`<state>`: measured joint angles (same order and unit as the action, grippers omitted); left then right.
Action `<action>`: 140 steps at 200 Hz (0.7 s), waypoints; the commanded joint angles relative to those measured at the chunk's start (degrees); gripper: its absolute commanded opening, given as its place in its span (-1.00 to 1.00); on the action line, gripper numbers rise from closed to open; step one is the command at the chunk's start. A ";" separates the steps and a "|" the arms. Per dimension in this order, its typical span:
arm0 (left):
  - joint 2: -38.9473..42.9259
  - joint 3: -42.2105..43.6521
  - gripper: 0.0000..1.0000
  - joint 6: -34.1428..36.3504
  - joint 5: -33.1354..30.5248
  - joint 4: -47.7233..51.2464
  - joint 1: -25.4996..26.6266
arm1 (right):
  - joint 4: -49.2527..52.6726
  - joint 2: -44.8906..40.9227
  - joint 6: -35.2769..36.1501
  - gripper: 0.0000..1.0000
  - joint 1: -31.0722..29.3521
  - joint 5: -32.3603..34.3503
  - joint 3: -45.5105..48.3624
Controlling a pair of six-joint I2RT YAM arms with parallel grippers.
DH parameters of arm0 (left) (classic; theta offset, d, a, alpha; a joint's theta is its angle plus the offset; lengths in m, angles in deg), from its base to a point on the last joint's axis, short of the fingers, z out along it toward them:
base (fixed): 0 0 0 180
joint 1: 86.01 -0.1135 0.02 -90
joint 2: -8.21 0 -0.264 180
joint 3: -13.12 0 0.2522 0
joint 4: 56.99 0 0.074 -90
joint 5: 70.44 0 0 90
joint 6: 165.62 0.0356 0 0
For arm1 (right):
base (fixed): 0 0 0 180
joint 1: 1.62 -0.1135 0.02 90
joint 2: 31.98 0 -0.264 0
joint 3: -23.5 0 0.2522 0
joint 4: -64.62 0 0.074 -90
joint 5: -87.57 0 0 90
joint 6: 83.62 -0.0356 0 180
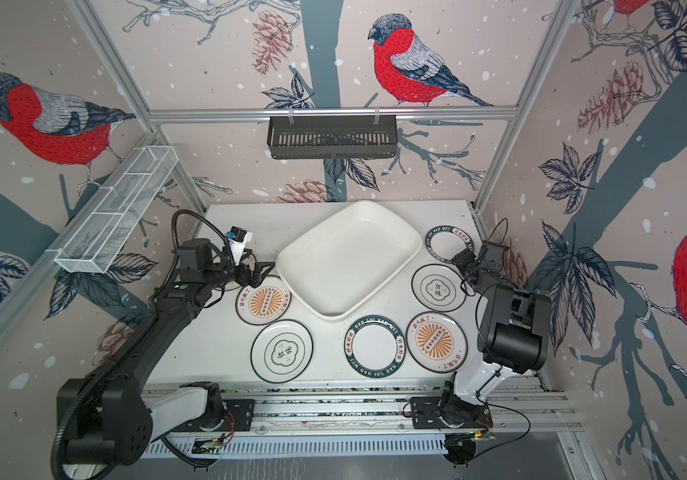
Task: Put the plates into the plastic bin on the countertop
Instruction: 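Lower the right gripper onto the far 'HAO SHI HAO WEI' plate rim and grasp it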
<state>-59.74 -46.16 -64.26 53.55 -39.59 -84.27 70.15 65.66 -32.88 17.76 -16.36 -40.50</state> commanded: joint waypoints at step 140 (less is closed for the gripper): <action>-1.40 1.36 0.95 -0.59 2.00 -8.08 0.99 | -12.78 13.14 -7.39 0.06 4.21 -10.97 -3.43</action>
<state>-61.27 -45.11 -64.74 54.25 -44.66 -83.42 57.49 77.34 -38.65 21.71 -25.59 -42.95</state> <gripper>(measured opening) 0.973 0.539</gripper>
